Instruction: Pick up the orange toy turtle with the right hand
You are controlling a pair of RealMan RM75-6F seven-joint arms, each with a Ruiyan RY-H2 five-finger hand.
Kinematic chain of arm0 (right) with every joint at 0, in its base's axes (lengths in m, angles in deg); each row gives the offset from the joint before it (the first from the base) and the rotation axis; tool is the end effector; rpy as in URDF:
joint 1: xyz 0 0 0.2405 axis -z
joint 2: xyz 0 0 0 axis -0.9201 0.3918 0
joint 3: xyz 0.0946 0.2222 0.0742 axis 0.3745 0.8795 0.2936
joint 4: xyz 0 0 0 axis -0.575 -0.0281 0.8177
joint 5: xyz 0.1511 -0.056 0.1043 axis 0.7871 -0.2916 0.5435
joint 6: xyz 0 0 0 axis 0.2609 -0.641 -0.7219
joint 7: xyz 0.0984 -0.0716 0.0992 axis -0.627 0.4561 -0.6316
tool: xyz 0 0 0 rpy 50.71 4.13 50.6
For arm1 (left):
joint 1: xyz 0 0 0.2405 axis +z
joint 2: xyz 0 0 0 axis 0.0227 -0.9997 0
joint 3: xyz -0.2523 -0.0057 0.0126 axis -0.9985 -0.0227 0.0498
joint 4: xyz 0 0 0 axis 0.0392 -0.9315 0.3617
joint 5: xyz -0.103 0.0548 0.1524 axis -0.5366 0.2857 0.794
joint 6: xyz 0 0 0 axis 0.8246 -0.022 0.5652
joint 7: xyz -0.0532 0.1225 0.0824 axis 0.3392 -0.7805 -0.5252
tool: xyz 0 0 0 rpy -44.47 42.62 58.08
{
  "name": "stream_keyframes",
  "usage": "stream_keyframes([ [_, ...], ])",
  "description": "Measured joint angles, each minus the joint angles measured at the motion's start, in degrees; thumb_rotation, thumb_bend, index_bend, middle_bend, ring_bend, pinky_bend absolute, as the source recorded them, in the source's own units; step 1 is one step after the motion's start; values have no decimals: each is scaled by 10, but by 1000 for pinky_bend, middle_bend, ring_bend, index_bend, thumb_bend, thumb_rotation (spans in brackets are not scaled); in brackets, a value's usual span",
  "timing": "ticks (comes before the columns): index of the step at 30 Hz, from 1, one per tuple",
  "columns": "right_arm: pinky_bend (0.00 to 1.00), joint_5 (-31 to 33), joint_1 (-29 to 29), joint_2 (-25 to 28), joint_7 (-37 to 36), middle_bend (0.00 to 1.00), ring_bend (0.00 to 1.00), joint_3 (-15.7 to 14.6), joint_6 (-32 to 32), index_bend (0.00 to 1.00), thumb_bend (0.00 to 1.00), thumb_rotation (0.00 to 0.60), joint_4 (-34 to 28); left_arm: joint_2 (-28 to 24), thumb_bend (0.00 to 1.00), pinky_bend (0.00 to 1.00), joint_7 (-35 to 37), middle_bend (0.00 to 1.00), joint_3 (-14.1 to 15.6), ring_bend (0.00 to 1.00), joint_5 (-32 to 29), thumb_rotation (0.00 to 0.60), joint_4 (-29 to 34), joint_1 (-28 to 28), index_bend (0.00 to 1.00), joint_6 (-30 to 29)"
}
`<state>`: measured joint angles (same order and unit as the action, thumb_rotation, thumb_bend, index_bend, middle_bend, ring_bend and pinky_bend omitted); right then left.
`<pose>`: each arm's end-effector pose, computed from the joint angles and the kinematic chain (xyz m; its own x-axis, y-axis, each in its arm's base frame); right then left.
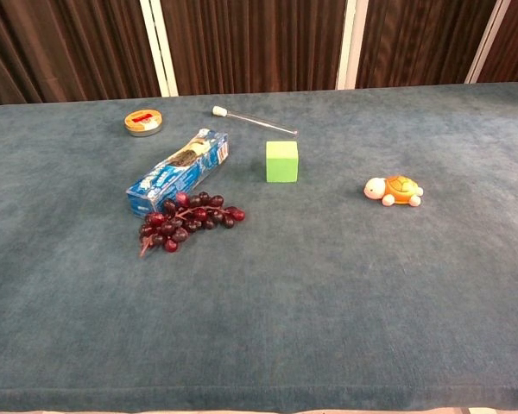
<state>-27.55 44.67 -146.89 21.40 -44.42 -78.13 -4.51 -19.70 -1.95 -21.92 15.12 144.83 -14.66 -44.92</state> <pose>-0.2739 -0.3201 0.1273 0.3779 -0.0689 0.9233 -0.9258 -0.0323 0.3766 -0.2734 0.2263 0.1364 0.5104 0.0500 0.8585 0.8436 -0.2229 -0.4886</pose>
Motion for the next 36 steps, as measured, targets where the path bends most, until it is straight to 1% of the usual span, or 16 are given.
stream_keyframes([
  [7,1000,23,-32,-40,10,395,1000,-1,38,469,417,600,40,-5,469,263,11,0,-1,16,0,600,1,-1,124,0],
  [13,1000,29,-54,-76,9,395,1000,-5,58,440,365,600,77,-7,468,264,19,0,3,16,6,600,0,2,130,-4],
  [21,1000,37,-75,-122,-6,395,1000,-8,79,460,365,600,132,-9,467,264,21,0,6,22,15,600,1,4,135,-12],
  [31,1000,27,-108,-188,-43,396,1000,-14,110,477,365,600,215,-12,466,266,29,0,13,22,33,600,0,8,138,-23],
  [36,1000,19,-126,-217,-56,396,1000,-14,119,477,335,600,245,-14,466,267,38,0,16,22,39,600,-2,8,140,-24],
])
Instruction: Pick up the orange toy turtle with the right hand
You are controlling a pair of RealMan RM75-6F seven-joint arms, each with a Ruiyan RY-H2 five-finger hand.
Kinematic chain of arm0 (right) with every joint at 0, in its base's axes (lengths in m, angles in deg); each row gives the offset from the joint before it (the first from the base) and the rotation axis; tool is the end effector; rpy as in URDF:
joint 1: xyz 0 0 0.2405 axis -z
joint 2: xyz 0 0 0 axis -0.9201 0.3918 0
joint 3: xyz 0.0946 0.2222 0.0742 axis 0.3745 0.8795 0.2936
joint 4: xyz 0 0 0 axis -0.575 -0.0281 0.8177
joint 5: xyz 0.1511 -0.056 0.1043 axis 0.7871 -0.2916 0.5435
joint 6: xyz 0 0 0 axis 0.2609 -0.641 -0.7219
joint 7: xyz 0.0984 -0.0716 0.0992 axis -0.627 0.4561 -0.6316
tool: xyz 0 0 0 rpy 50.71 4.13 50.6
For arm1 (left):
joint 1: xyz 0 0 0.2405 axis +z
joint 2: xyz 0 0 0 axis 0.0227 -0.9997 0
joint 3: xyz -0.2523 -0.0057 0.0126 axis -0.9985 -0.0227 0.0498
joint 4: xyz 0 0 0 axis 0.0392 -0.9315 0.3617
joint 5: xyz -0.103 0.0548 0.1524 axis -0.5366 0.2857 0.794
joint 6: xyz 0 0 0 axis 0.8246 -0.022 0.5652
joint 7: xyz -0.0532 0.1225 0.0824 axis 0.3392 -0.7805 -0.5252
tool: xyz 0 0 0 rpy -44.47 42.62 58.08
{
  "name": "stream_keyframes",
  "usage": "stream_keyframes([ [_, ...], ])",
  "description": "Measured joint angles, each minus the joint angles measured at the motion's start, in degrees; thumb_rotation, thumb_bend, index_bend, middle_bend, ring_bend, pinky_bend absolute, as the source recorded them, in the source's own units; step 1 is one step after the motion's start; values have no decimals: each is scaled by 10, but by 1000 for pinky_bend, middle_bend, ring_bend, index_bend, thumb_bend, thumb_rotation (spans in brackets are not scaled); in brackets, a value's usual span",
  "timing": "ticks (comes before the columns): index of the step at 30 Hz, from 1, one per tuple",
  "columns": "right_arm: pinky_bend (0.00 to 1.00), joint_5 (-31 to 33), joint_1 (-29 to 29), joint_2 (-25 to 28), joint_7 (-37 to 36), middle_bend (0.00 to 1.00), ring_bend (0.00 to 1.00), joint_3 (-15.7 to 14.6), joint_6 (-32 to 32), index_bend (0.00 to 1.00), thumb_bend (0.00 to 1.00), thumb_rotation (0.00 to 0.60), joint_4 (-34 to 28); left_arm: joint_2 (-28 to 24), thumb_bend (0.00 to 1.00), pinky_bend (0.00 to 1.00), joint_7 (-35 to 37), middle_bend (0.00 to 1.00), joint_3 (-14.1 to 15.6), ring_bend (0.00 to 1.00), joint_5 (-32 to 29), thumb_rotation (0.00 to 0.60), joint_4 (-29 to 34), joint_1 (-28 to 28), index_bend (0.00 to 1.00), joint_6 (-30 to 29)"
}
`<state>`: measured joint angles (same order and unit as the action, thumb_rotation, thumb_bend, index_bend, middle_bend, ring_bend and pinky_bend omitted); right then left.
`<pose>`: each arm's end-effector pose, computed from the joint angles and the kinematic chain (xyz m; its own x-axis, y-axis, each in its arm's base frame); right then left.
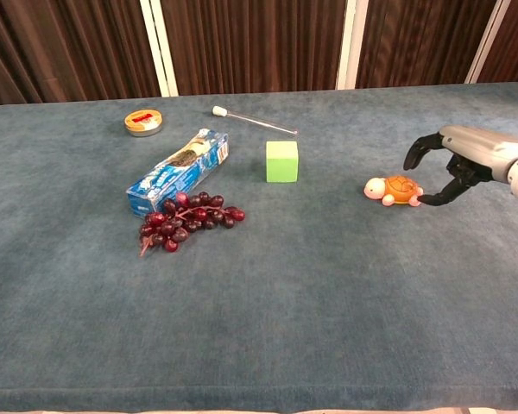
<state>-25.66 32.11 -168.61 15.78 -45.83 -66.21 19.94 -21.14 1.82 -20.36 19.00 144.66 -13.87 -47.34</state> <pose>-0.2506 -0.3731 0.0059 0.3263 -0.2380 0.9148 -0.9450 -0.1045 0.3099 -0.2704 0.2158 0.1424 0.4823 0.0457 0.8748 0.8492 -0.2694 -0.4541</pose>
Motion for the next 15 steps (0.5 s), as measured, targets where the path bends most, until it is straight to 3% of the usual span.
stream_keyframes([
  [8,1000,-11,-14,-34,-17,403,1000,-2,2,521,335,600,46,-5,468,269,16,0,4,22,9,600,-2,1,146,-5],
  [11,1000,-14,-16,-45,-20,448,1000,-5,3,583,356,600,67,-6,468,269,20,0,5,22,12,600,-4,2,149,-7],
  [12,1000,-15,-16,-49,-22,479,1000,-5,2,624,404,600,73,-6,468,269,21,0,5,22,13,600,-4,2,149,-8],
  [14,1000,-22,-17,-56,-28,530,1000,-7,-6,692,617,600,87,-7,468,269,23,0,6,22,15,600,-4,2,150,-9],
  [15,1000,-26,-17,-59,-31,568,1000,-8,-11,745,815,600,92,-7,468,270,23,0,6,22,15,600,-4,2,150,-9],
])
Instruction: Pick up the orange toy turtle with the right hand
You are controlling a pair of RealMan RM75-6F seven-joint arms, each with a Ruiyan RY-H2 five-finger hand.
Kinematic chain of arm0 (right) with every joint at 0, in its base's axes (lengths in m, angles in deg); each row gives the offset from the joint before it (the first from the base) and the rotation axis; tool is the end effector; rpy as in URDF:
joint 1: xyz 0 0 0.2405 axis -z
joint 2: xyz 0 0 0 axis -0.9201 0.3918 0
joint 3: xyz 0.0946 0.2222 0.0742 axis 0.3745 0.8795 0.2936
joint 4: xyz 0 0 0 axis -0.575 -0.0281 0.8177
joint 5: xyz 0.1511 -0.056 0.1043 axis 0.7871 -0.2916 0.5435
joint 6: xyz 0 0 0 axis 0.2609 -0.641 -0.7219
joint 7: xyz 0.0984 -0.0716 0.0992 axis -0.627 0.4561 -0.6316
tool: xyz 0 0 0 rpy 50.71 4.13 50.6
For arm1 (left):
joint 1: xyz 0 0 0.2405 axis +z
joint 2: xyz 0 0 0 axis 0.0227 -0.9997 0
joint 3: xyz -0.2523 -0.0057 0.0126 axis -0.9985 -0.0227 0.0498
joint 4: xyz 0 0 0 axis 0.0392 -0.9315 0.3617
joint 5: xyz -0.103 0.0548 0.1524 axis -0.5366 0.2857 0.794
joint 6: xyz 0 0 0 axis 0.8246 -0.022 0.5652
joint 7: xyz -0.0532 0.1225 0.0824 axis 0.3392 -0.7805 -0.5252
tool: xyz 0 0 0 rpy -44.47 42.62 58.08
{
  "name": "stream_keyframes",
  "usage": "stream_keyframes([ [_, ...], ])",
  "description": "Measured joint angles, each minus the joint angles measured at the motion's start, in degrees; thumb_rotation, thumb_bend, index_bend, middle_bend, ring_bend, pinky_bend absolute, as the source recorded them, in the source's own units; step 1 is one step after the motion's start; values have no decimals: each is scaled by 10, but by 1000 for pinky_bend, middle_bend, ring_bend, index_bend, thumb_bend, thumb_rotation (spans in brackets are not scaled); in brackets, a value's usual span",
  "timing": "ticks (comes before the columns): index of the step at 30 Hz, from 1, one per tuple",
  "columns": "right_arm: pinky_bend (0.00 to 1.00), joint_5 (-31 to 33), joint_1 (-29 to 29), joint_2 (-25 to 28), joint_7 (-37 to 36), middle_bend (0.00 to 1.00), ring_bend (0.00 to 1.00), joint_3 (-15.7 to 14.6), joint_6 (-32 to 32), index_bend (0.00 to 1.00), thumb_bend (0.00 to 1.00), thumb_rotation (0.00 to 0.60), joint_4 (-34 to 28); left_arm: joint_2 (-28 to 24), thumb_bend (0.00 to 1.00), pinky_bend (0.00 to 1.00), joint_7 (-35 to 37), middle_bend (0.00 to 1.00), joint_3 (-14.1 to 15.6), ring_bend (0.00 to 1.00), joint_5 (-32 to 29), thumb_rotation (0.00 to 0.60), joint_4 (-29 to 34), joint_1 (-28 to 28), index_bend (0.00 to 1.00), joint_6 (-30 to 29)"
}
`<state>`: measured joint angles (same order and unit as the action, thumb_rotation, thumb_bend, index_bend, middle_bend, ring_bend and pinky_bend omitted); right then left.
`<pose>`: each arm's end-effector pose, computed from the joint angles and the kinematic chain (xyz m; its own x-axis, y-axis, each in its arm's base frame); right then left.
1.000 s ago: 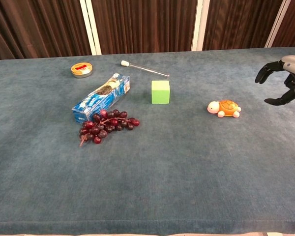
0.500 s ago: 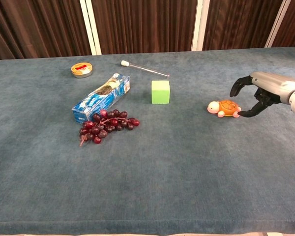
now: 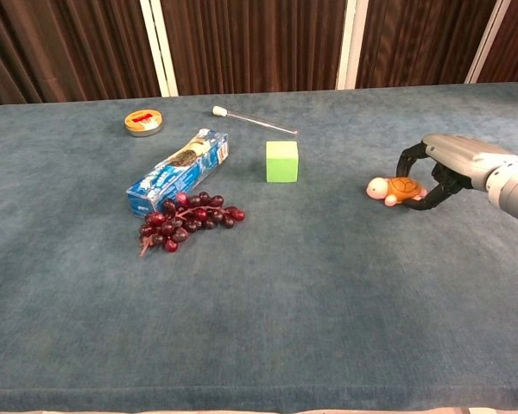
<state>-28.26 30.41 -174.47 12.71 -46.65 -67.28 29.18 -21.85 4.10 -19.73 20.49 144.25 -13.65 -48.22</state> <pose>-0.2490 -0.3800 -0.0125 0.3519 -0.2100 0.9122 -0.9349 -0.1262 0.3316 -0.2703 0.2121 0.1457 0.4660 0.0493 0.8834 0.8537 -0.2876 -0.4343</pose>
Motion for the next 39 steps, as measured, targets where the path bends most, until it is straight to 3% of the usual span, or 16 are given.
stream_keyframes([
  [1,1000,-4,0,-2,-3,594,1000,-1,-5,779,925,600,5,0,469,270,0,0,0,22,0,600,0,0,151,1],
  [3,1000,-14,0,-6,-10,645,1000,-4,-16,840,1000,600,16,0,468,270,0,0,0,25,0,600,0,0,151,1],
  [7,1000,-29,2,-11,-26,702,1000,-9,-32,887,1000,600,29,0,469,270,-1,0,1,32,1,600,1,0,152,1],
  [18,1000,-38,7,-10,-17,723,1000,-17,-41,891,1000,600,42,1,468,273,-4,0,0,32,-2,600,1,-1,153,5],
  [21,1000,-38,9,-6,-34,654,1000,-17,-39,803,996,600,35,1,469,273,-4,0,0,32,-3,600,0,-1,153,6],
  [23,1000,-38,10,-1,-43,570,1000,-16,-34,661,915,600,28,0,468,273,-4,0,0,32,-3,600,1,-1,153,6],
  [25,1000,-37,11,3,-46,409,1000,-16,-31,360,630,600,21,0,468,273,-3,0,0,32,-3,600,1,-1,153,6],
  [27,1000,-37,14,14,-47,331,1000,-17,-32,224,418,600,5,0,468,273,-3,0,0,31,-4,600,1,-1,153,7],
  [30,1000,-35,21,37,-29,240,985,-17,-37,75,268,600,-34,0,468,273,-5,0,0,32,-5,600,1,-1,153,8],
  [34,1000,-15,30,71,17,193,965,-15,-34,4,226,600,-99,1,469,274,-6,0,0,32,-5,600,2,-2,153,10],
  [39,1000,27,38,107,79,190,961,-6,-27,37,180,600,-166,1,468,273,-7,0,0,32,-7,600,2,-2,152,12],
])
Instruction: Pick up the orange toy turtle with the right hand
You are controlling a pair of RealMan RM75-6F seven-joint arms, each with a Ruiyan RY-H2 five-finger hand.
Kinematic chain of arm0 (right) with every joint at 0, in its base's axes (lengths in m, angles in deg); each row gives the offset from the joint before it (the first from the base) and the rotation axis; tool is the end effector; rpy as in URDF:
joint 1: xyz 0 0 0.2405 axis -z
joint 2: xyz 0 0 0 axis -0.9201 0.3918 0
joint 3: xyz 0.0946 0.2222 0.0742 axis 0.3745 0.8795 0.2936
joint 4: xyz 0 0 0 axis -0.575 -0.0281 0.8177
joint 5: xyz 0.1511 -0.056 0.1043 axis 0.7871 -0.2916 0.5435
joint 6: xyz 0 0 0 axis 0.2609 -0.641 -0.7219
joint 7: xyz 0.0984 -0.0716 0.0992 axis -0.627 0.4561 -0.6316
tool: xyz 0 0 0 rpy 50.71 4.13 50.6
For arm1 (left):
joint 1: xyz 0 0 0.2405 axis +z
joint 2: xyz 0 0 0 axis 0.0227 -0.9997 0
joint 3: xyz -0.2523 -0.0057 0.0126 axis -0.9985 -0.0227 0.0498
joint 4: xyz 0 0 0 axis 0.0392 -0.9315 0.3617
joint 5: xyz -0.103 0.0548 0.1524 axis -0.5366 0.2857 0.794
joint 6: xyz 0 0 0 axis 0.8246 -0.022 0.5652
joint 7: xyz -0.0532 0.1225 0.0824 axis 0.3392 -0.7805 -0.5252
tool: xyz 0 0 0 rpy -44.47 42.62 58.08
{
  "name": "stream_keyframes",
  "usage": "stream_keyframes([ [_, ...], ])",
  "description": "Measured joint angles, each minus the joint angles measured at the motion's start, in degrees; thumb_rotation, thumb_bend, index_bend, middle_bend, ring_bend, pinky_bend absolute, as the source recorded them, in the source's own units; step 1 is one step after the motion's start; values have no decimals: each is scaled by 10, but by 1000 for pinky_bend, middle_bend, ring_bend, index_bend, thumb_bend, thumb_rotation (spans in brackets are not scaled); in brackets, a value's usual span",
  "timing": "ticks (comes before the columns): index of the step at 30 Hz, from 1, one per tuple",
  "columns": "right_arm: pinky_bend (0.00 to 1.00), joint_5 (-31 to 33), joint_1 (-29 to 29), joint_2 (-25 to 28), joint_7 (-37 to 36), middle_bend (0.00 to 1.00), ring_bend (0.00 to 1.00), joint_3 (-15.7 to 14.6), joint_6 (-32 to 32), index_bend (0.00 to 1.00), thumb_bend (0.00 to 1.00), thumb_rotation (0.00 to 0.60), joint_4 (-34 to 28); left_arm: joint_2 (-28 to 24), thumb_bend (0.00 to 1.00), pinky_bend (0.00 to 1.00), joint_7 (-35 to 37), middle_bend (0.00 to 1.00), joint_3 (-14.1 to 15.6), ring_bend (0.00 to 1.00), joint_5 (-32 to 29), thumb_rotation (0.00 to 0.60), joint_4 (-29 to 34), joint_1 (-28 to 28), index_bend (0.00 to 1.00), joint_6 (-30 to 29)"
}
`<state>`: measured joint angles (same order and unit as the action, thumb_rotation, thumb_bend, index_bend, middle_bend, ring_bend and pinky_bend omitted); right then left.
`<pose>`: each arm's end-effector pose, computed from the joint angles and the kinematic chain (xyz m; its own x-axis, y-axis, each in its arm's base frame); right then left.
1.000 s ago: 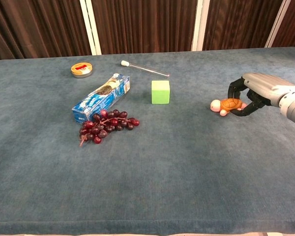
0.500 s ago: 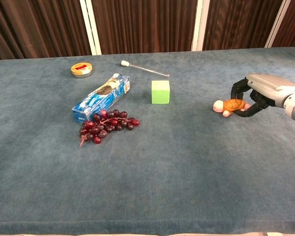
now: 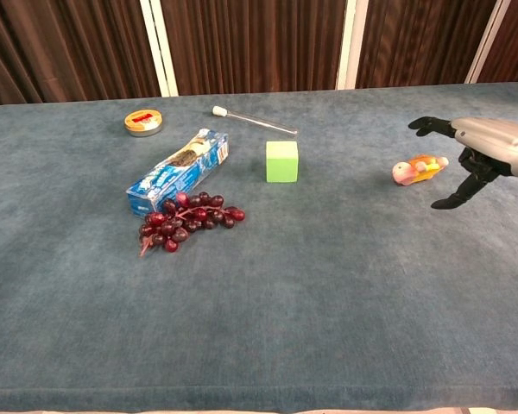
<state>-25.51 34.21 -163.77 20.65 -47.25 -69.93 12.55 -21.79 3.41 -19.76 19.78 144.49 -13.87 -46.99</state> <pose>-0.2510 -0.3592 0.0262 0.3809 -0.2069 0.9012 -0.9238 -0.1255 0.3617 -0.2718 0.2134 0.1430 0.4754 0.0657 0.8773 0.8526 -0.2803 -0.4410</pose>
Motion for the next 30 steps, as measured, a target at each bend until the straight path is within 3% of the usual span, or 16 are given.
stream_keyframes([
  [3,1000,15,3,2,7,200,968,10,-4,127,180,600,-12,0,469,273,0,0,0,32,-1,600,0,-1,153,3],
  [6,1000,15,3,-10,-2,268,988,14,-12,291,180,600,-2,-1,468,274,2,0,0,33,-2,600,1,-2,153,5],
  [9,1000,16,1,-22,-13,293,992,19,-15,353,180,600,15,-2,468,274,4,0,0,33,-2,600,1,-1,153,4],
  [15,1000,40,-4,-28,2,342,1000,21,10,452,179,600,32,-3,467,275,9,0,1,33,-4,600,0,-2,153,7],
  [25,1000,62,-9,-45,41,402,1000,19,15,531,208,600,57,-3,468,275,6,0,1,34,-7,600,2,-3,153,11],
  [30,1000,55,-12,-67,27,423,1000,18,16,559,315,600,94,-3,467,276,3,0,0,36,-9,600,3,-2,153,11],
])
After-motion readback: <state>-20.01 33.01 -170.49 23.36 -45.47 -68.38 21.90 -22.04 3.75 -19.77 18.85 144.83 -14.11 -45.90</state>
